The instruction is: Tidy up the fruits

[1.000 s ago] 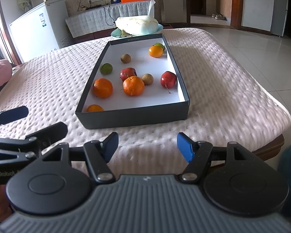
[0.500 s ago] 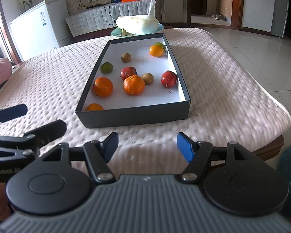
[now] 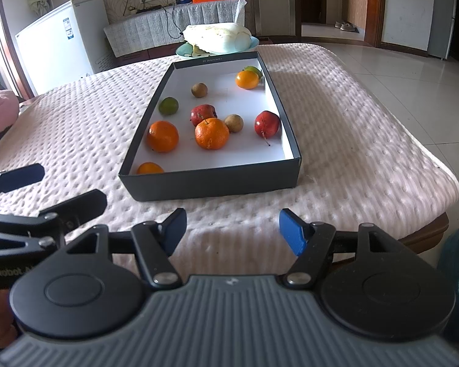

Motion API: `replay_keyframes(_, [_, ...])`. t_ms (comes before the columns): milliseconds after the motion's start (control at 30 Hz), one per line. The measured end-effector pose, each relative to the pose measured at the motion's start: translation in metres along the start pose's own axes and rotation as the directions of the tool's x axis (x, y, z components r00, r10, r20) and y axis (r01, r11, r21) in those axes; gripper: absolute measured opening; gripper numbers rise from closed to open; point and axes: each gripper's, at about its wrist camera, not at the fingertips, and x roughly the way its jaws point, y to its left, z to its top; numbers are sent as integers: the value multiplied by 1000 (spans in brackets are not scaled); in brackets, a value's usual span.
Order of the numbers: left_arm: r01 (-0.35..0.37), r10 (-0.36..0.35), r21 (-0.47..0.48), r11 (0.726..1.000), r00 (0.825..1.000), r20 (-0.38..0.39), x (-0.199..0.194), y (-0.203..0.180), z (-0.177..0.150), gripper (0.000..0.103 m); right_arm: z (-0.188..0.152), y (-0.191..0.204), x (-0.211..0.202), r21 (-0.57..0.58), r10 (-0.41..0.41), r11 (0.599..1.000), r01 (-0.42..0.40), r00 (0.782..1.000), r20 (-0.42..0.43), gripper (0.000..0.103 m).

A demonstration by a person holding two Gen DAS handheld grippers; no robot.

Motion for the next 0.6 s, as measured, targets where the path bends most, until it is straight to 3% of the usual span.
replay_keyframes(467, [-16, 16, 0, 1000, 1000, -1, -1, 0, 0, 103, 0, 0, 1, -3, 0, 1000, 0, 1000, -1, 69])
replay_keyframes(600, [11, -11, -17, 1000, 1000, 1, -3, 2, 1, 103, 0, 0, 1, -2, 0, 1000, 0, 1000, -1, 69])
